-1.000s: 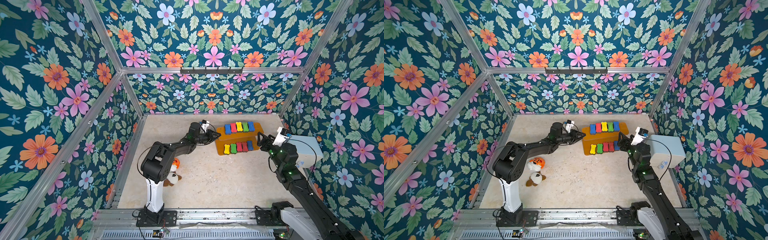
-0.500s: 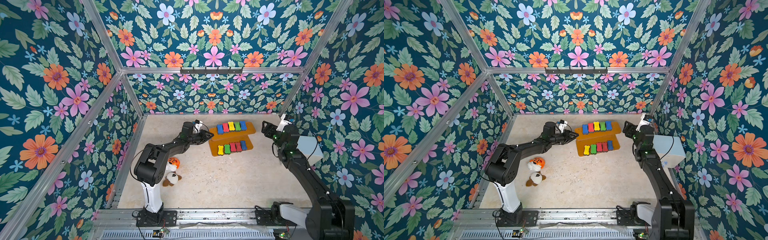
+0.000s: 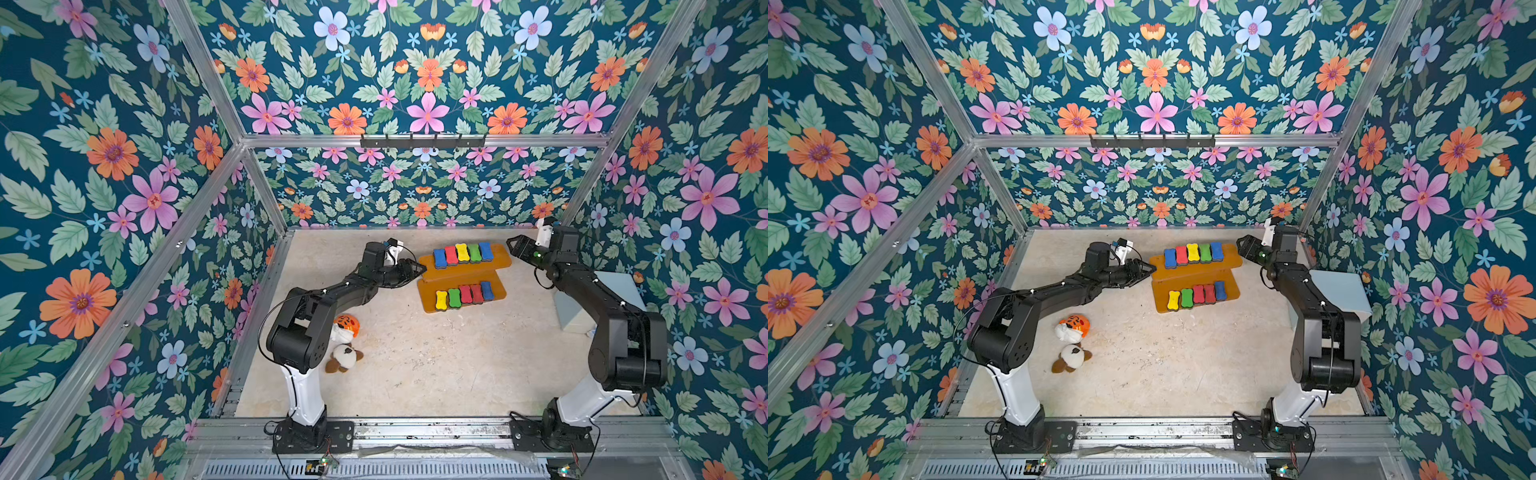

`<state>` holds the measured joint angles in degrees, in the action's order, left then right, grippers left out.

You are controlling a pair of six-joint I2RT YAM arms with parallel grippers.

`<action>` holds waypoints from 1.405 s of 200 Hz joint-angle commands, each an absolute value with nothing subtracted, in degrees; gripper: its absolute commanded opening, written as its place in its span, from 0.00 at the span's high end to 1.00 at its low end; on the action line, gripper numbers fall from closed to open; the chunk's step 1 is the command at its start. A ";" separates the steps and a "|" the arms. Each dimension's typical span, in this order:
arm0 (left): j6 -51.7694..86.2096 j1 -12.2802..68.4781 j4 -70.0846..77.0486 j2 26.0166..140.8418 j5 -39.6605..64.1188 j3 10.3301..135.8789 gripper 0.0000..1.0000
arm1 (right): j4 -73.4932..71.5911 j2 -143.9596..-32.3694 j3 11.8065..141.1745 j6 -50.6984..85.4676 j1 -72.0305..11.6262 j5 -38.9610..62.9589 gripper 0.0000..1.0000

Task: Remove the whiteboard erasers from the shelf
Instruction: Move the shelf to the center of the board.

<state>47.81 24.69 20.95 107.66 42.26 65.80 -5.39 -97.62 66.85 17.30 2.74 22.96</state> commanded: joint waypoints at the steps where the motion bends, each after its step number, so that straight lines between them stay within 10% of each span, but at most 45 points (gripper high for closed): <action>1: 45.94 24.53 19.07 107.12 42.36 66.65 0.52 | -8.03 -99.00 66.11 18.66 2.72 28.33 0.29; 281: 44.45 22.98 15.82 101.34 38.17 61.18 0.63 | -12.74 -84.97 48.90 21.72 -4.66 28.63 0.69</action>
<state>46.83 23.24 15.68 101.73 40.42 61.91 -13.28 -86.02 49.84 20.95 -4.16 25.93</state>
